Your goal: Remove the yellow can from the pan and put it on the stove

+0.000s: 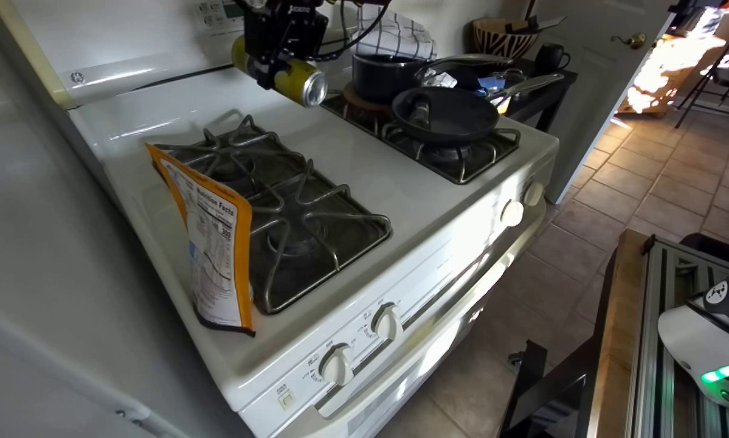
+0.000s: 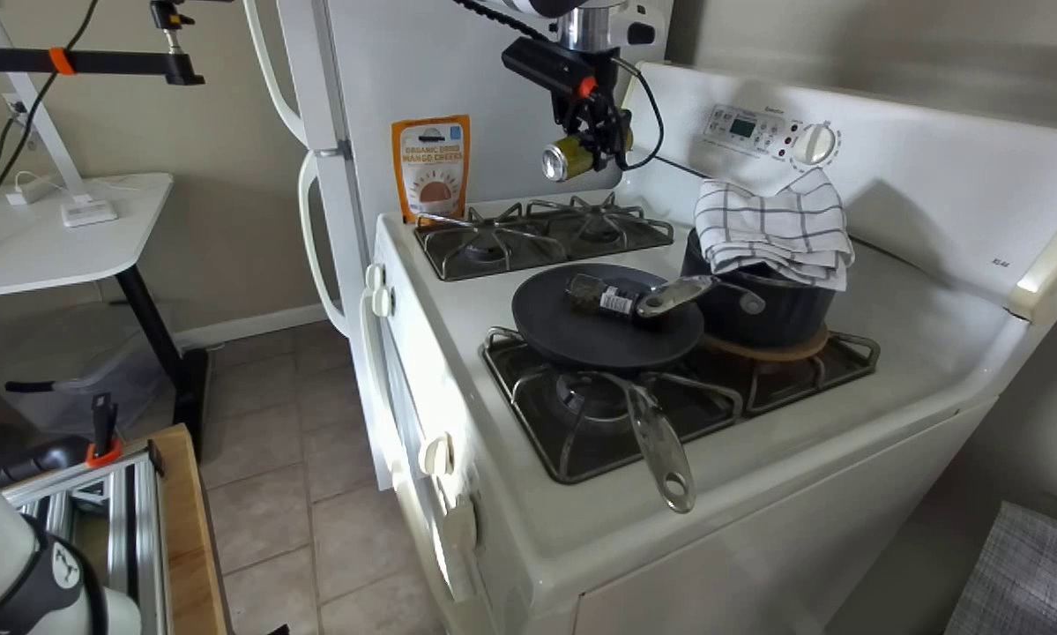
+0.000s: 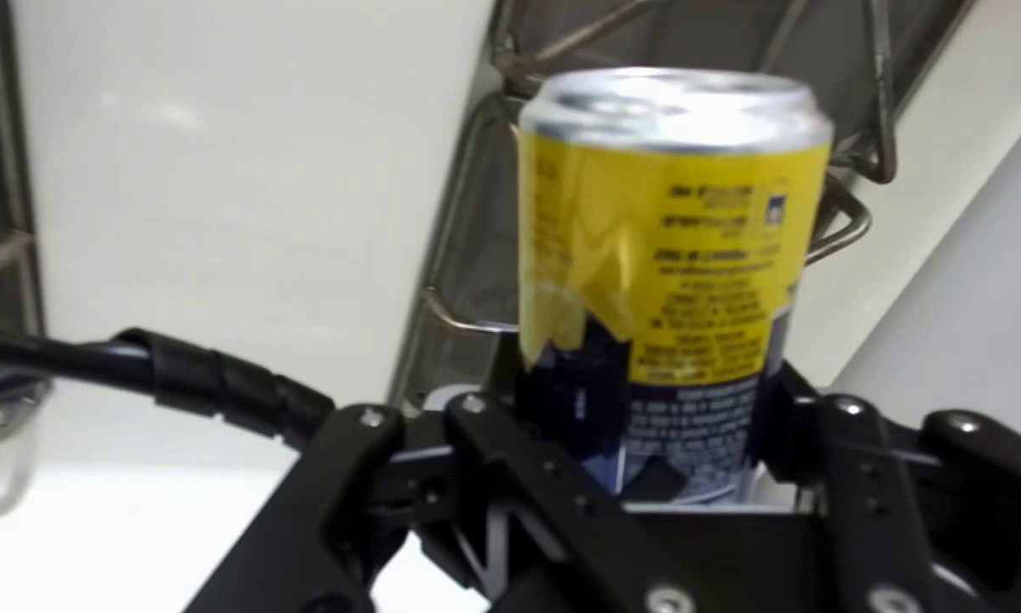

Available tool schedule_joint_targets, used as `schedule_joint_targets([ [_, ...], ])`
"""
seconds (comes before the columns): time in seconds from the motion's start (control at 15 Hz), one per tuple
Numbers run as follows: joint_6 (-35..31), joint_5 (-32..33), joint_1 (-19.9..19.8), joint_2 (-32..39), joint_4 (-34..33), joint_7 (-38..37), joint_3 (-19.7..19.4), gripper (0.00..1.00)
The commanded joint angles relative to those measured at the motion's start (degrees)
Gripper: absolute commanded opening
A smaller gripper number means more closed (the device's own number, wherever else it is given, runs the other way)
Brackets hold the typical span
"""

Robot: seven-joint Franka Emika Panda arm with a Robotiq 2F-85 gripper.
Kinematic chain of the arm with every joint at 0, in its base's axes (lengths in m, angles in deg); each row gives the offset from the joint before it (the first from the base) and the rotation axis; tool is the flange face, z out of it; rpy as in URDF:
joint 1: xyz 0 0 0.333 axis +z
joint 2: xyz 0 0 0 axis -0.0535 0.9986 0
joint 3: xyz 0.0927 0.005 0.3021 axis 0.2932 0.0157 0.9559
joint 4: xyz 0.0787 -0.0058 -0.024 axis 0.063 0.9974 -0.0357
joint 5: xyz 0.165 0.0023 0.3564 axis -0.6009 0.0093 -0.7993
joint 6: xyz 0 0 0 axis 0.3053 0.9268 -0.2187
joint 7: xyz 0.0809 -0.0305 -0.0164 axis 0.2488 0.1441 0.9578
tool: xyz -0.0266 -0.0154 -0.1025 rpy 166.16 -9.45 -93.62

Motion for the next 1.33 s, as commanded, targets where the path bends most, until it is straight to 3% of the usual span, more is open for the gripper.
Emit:
schedule_joint_targets([
  [0.0,0.62,-0.21,0.73,1.83,-2.74,1.0,0.21,0.6],
  [0.2,1.29,-0.23,1.08,4.47,-6.32,2.0,0.61,0.6],
  [0.27,1.45,-0.23,0.95,4.57,-6.55,2.23,0.59,0.35],
  [0.47,-0.73,-1.52,1.56,9.93,-11.49,1.55,1.33,0.35],
  [0.87,-3.98,-3.55,4.61,24.39,-28.27,1.34,4.15,0.35],
  [1.27,-0.43,-6.0,7.09,35.87,-43.83,-0.71,7.49,0.35],
])
